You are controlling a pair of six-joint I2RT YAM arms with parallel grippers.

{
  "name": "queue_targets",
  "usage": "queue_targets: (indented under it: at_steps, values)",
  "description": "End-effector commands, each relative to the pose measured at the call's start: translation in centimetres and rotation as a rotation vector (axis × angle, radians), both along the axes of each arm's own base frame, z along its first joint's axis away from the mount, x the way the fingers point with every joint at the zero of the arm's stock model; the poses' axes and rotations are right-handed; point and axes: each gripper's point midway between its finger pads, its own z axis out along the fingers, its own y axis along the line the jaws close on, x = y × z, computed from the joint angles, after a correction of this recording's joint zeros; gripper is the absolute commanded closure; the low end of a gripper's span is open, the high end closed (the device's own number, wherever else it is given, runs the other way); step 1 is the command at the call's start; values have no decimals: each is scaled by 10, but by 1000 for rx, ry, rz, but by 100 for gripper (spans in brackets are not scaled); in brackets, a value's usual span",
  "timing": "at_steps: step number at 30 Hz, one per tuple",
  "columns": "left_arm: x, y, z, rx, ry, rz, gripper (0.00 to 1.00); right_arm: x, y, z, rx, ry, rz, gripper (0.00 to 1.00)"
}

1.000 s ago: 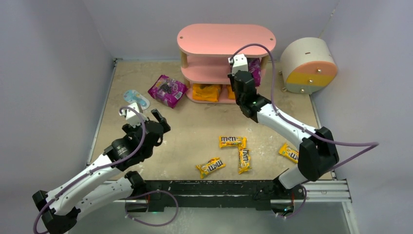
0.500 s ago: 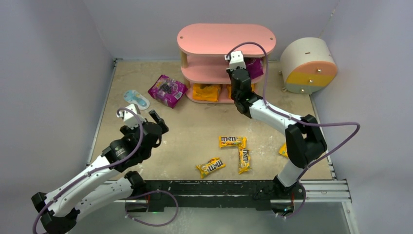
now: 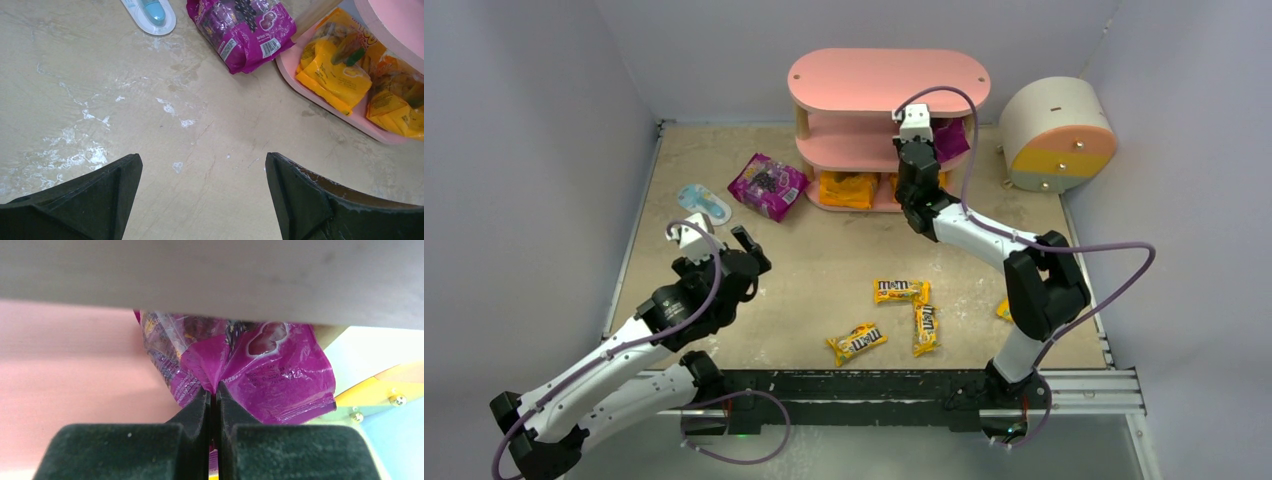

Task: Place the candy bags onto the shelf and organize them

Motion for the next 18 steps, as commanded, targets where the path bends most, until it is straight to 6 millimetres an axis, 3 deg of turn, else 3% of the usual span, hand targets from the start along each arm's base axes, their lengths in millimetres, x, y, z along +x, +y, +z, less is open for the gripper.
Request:
queue_targets:
  at_steps: [1, 4, 8, 16, 18]
  values:
    - [2, 5, 12, -21, -32, 35, 0, -3, -35, 21, 99, -82, -200, 100]
    - [2, 5, 12, -23, -34, 35, 0, -5, -29, 19, 141, -72, -158, 99]
    - [3, 5, 11, -21, -31, 37, 0, -4, -17, 16, 184, -50, -88, 90]
    - [3, 3, 10, -18, -25, 33, 0, -7, 6, 19, 267, -6, 36, 54]
    - [4, 2, 10, -21, -26, 32, 0, -10, 13, 20, 298, 8, 79, 50]
